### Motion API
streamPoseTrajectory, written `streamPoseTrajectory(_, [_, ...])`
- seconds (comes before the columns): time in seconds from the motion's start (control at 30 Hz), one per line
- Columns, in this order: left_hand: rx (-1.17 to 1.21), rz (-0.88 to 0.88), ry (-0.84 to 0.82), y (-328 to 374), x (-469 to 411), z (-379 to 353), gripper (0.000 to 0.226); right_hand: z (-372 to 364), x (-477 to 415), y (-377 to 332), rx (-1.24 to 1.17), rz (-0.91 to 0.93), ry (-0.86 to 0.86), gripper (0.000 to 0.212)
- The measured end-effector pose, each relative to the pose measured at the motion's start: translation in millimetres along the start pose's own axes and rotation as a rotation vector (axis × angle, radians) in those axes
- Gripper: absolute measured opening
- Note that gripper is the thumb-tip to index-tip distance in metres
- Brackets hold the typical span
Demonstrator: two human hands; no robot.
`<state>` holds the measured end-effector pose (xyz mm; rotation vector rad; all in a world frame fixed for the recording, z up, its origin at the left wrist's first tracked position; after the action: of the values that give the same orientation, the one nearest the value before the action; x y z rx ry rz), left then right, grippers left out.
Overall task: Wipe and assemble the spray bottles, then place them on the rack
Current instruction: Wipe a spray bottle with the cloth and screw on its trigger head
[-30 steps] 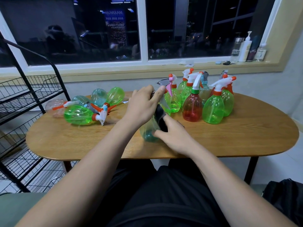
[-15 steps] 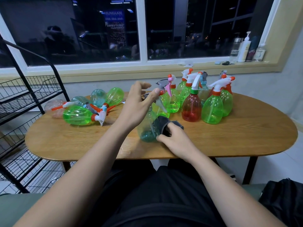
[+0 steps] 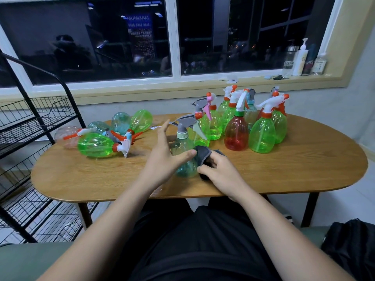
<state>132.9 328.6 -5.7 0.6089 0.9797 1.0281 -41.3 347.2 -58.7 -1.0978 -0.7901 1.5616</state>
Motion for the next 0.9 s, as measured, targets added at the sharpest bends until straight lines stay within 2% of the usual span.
streamPoseTrajectory(0.2, [-0.145, -0.010, -0.032, -6, -2, -6, 0.071, -1, -3, 5, -0.060, -0.003, -0.011, 0.024])
streamPoseTrajectory(0.37, [-0.189, -0.010, -0.033, -7, -5, -2, 0.074, -3, -3, 5, -0.115, 0.005, -0.027, 0.028])
streamPoseTrajectory(0.57, [0.032, 0.006, 0.141, 2, -6, 22, 0.072, -1, -2, 6, -0.299, -0.018, -0.053, 0.035])
streamPoseTrajectory(0.7, [0.068, -0.002, 0.120, 10, -2, 9, 0.060, -1, -3, 12, -0.447, -0.065, -0.056, 0.039])
streamPoseTrajectory(0.9, [0.133, -0.040, 0.147, 24, 0, -9, 0.059, -1, -6, 12, -0.622, -0.075, -0.082, 0.048])
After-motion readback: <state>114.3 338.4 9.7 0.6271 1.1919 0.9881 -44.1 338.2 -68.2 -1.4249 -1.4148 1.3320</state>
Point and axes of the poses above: each hand's wrist, its own x-axis away from the middle knuckle, its own z-axis out of the back of the hand, y = z × x, the point moved 9 cm from there along -x, towards the middle knuckle, and after that the axes turned 1 degree about x, right-handed, at the moved point
